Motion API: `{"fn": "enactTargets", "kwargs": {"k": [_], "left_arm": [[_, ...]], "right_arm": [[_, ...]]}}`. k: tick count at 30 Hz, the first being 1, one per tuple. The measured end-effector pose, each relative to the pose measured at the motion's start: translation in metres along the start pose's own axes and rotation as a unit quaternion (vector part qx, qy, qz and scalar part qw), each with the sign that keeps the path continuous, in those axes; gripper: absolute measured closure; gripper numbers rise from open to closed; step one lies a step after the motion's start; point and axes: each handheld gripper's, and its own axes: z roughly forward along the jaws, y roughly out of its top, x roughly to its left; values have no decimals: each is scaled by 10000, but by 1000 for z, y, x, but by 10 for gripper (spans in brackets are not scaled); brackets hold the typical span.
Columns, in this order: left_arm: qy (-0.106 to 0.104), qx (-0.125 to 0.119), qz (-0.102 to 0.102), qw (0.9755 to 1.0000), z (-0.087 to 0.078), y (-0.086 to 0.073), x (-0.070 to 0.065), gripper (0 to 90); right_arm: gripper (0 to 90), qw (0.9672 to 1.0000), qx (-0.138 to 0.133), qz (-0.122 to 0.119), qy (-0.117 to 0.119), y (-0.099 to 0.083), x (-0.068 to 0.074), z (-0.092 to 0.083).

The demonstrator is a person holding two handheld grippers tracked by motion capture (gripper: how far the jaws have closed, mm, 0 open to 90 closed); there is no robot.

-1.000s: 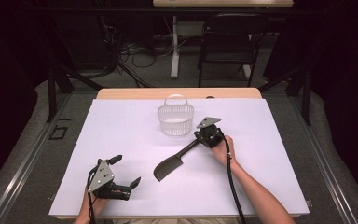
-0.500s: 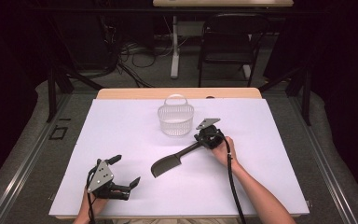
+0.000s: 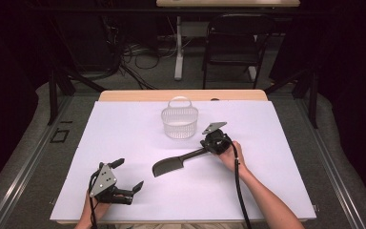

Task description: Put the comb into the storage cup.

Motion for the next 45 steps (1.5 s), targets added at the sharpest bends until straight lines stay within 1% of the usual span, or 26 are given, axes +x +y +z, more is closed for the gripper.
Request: {"fn": "enactTargets", "kwargs": {"k": [12, 13, 16, 21, 32, 38, 39, 45], "left_arm": [[6, 22, -9, 10000, 1, 0, 0, 0], [10, 18, -4, 10000, 1, 0, 0, 0], [11, 19, -4, 10000, 1, 0, 0, 0], [21, 16, -15, 10000, 1, 0, 0, 0], [18, 7, -21, 10000, 1, 0, 0, 0], [43, 9, -11, 10000, 0, 0, 0, 0], [47, 9, -5, 10000, 0, 0, 0, 0], [53, 23, -44, 10000, 2, 0, 1, 0]], "right_arm": [[900, 9997, 204, -37, 102, -6, 5, -5], [900, 9996, 246, -69, 103, -6, 5, -6], [900, 9996, 251, -56, 128, -7, 6, -8], [900, 9993, 338, -50, 169, -9, 8, -12], [900, 9986, 448, -91, 257, -10, 10, -15], [900, 9983, 506, -104, 262, -10, 12, -16], [900, 9980, 547, -106, 303, -11, 13, -16], [900, 9977, 591, -96, 330, -11, 15, -18]]}}
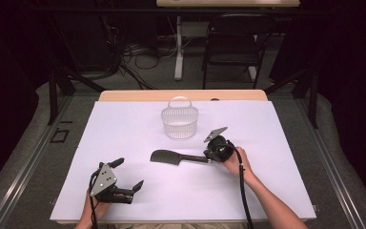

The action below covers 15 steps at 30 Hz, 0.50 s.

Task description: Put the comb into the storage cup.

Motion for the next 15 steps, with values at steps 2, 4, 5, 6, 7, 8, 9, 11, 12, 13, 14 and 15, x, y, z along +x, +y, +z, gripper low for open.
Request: {"fn": "enactTargets", "kwargs": {"k": [2, 4, 5, 6, 7, 8, 9, 11, 12, 13, 14, 15], "left_arm": [[-4, 6, -3, 10000, 0, 0, 0, 0], [-5, 12, 8, 10000, 0, 0, -1, 0], [-13, 9, 19, 10000, 0, 0, -1, 0], [-14, -1, 32, 10000, 0, 0, -1, 0], [-6, -6, 29, 10000, -1, 0, -1, 0], [-4, -22, 9, 10000, -1, 0, 0, 0], [0, -11, 15, 10000, -1, 0, 0, 0], [22, -12, 0, 10000, -1, 0, 1, 0], [20, -13, -7, 10000, -1, 0, 1, 0], [20, -16, -9, 10000, -1, 0, 0, 0], [18, -14, 7, 10000, -1, 0, 0, 0], [24, -11, 13, 10000, -1, 0, 0, 0]], "right_arm": [[900, 10000, 28, -10, 15, 0, 0, 0], [900, 9999, 97, -22, 58, -1, 1, 1], [900, 9999, 97, -22, 58, -1, 1, 1], [900, 9999, 114, -1, 69, -1, 2, 1], [900, 9999, 125, 0, 82, -1, 2, 1], [900, 9999, 133, -18, 90, -1, 2, 0], [900, 9998, 133, -82, 111, -1, 2, 0], [900, 9999, 96, -23, 100, -2, 3, -2], [900, 9999, 102, 34, 116, -3, 5, -4], [900, 9999, 102, 34, 116, -3, 5, -4], [900, 9999, 80, -10, 131, -4, 5, -4], [900, 9999, 99, -21, 132, -4, 5, -4]]}}
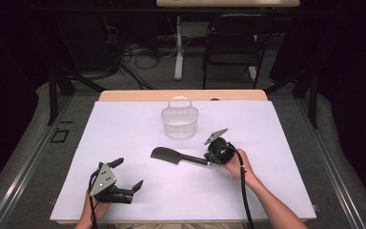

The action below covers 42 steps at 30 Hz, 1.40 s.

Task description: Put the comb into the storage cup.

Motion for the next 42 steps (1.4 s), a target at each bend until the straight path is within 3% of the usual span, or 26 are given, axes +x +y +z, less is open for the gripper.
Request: {"fn": "enactTargets", "kwargs": {"k": [25, 29, 30, 34, 36, 39, 42], "left_arm": [[-8, -79, -33, 10000, -2, 0, 2, 0], [11, -63, -44, 10000, -2, 0, 2, 0], [18, -70, -49, 10000, -2, 0, 1, 0], [42, -115, -5, 9999, -4, 2, -1, 0], [33, -112, 24, 9999, -4, 2, -1, 0], [37, -107, -4, 9999, -4, 1, 0, 0], [43, -107, -8, 9999, -3, 1, 0, 0]], "right_arm": [[893, 9996, 259, -113, 82, 0, 10, -2], [785, 9999, 93, -79, -96, 1, 4, -9], [785, 9999, 93, -79, -96, 1, 4, -9], [625, 9997, 64, -149, -177, 2, 3, -17], [594, 9997, 72, -133, -206, 2, 2, -18], [427, 9996, 61, -126, -237, 5, -1, -24], [385, 9996, 1, -147, -240, 6, -1, -28]]}}
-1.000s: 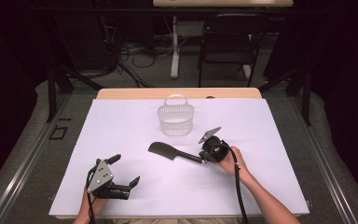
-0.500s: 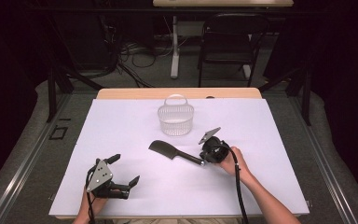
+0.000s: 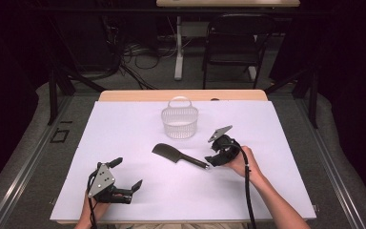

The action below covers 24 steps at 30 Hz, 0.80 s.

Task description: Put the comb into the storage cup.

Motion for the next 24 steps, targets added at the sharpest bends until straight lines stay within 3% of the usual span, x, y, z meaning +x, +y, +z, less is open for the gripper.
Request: {"fn": "enactTargets", "kwargs": {"k": [2, 8, 24], "left_arm": [[-6, 12, 16, 10000, 1, 0, 0, 0], [-23, 21, 7, 10000, 2, 0, 0, 0], [-13, 23, 24, 10000, 1, 0, 0, 0]], "right_arm": [[293, 10000, -9, -36, -13, 2, 0, -4], [171, 9999, -51, -89, 57, 8, 2, -10], [59, 9994, 17, -330, 81, 21, 10, -9]]}}
